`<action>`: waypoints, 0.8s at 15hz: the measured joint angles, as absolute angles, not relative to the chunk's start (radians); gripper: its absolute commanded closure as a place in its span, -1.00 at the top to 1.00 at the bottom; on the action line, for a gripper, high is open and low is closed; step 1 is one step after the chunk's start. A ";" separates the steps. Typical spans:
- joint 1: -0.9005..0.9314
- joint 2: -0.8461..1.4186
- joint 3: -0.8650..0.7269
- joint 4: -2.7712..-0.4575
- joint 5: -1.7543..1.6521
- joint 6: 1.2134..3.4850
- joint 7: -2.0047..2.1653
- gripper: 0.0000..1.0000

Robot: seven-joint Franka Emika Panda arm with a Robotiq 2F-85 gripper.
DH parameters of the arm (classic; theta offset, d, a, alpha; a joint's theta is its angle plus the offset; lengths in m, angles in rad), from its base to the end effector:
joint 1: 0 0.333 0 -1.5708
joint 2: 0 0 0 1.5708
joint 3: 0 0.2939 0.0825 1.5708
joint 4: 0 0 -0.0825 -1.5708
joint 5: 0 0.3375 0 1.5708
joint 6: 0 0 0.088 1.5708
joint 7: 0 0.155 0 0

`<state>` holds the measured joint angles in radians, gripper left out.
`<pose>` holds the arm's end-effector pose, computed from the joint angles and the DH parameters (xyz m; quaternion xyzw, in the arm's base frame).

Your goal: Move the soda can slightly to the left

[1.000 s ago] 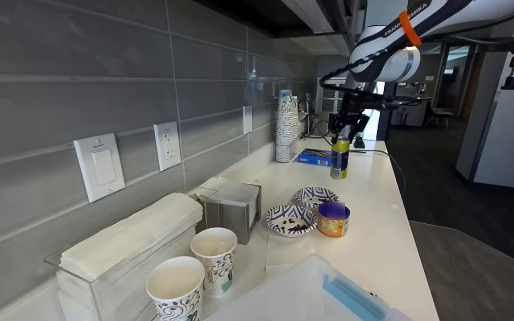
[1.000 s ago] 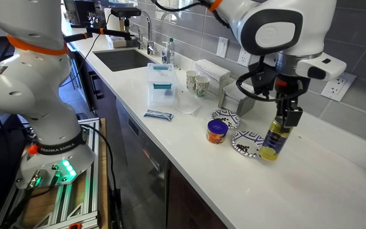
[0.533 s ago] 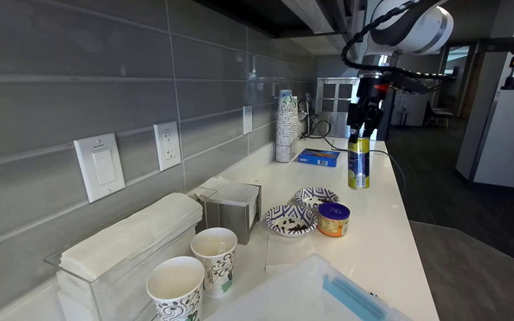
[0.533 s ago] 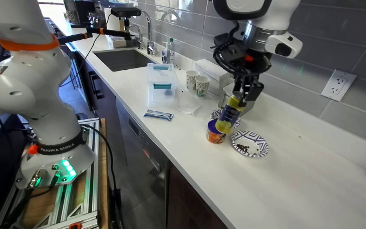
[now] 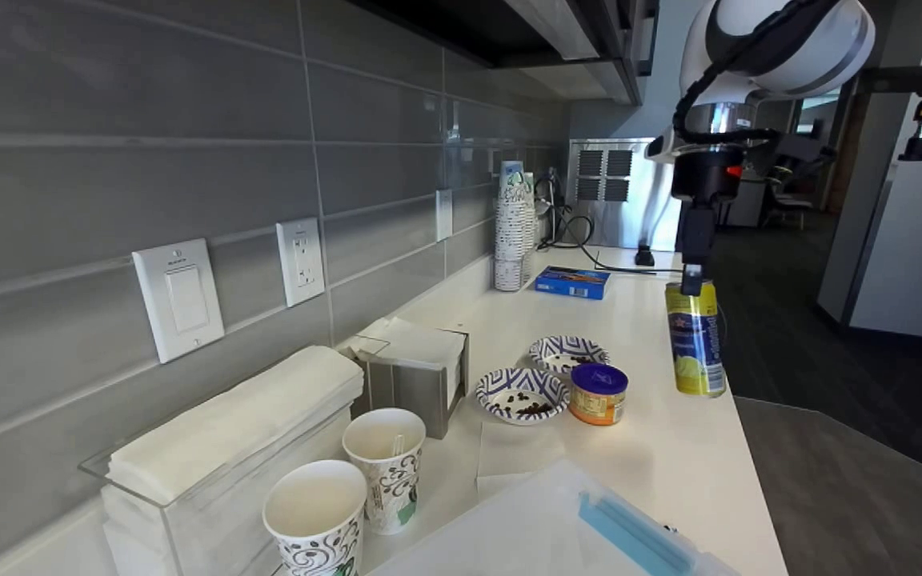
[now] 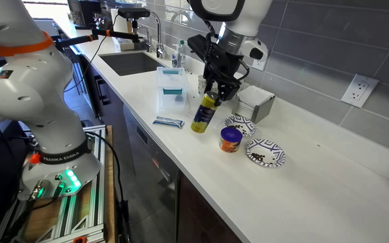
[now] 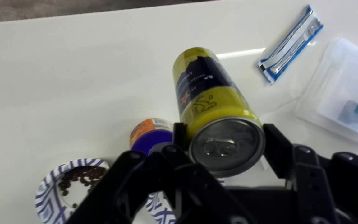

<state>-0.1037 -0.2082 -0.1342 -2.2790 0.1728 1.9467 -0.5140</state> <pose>0.4172 -0.0816 0.3847 -0.9885 -0.1026 0.0252 0.1086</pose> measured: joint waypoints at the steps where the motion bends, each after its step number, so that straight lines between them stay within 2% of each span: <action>1: -0.089 -0.227 -0.132 -2.306 0.172 1.947 -0.554 -0.24; 5: -0.034 -0.289 -0.125 -2.410 0.170 2.005 -0.709 -0.24; 12: 0.028 -0.372 -0.137 -2.615 0.213 2.291 -0.930 -0.24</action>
<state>0.0282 -0.3721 -0.1370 -2.6147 0.2126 2.2913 -0.9299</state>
